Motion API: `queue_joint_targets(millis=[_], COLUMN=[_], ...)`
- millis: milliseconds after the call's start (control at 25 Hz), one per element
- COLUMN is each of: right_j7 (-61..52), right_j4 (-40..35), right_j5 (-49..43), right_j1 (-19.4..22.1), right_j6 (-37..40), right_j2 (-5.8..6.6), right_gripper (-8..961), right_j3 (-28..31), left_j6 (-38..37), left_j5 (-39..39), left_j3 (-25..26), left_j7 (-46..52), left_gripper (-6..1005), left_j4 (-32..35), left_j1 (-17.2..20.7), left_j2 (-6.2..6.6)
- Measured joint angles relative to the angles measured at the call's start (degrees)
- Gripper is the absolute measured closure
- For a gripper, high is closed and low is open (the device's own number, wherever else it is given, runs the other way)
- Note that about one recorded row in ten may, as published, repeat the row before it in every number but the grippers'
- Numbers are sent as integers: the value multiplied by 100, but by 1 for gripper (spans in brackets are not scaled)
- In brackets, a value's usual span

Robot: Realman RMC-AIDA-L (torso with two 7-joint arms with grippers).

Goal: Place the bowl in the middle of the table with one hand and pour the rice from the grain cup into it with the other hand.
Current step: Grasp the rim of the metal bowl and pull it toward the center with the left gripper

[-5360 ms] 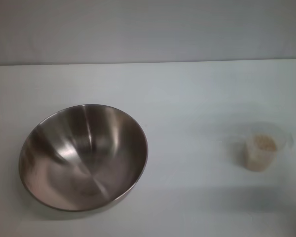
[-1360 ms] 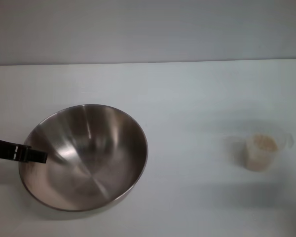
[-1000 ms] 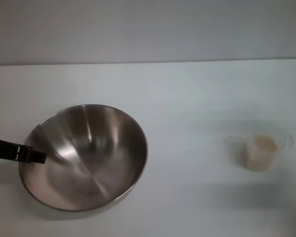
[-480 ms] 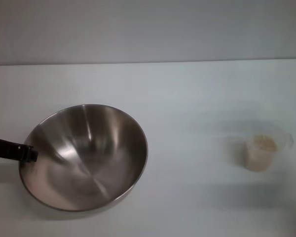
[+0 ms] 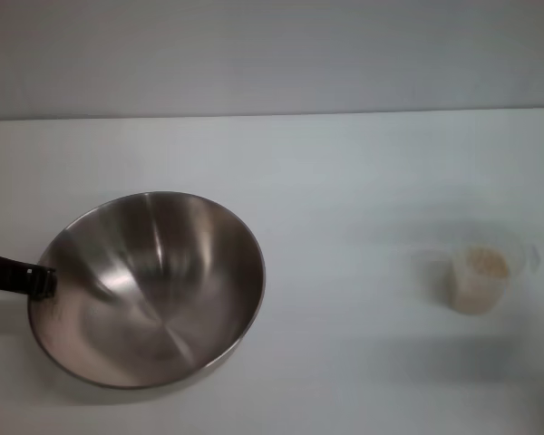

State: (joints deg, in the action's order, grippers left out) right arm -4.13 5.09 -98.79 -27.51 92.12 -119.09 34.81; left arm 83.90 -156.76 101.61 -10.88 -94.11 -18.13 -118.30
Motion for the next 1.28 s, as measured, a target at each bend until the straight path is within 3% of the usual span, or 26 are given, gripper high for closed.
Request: queue_joint_targets(millis=[720,960,1120,1280], right_j7=[0,0,0,0], right_j4=[9,9,9,9], right_j5=[0,0,0,0], right_j1=[6,9,16,18], right_j6=[-1,0,0,-1], right_j2=[0,0,0,0], right_gripper=[319,320,320,319], right_j3=[0,0,0,0], left_j6=[33,261,298,426], left_j5=[137,715,807,1061], left_j3=[352,906,983,1281], left_j7=[-65,-421,-472,-557], left_gripper=[932,942,954,962], left_j4=[150,277,317,492], left_j1=[-109,-281,-320,-572], left_j2=[13,18,18,34])
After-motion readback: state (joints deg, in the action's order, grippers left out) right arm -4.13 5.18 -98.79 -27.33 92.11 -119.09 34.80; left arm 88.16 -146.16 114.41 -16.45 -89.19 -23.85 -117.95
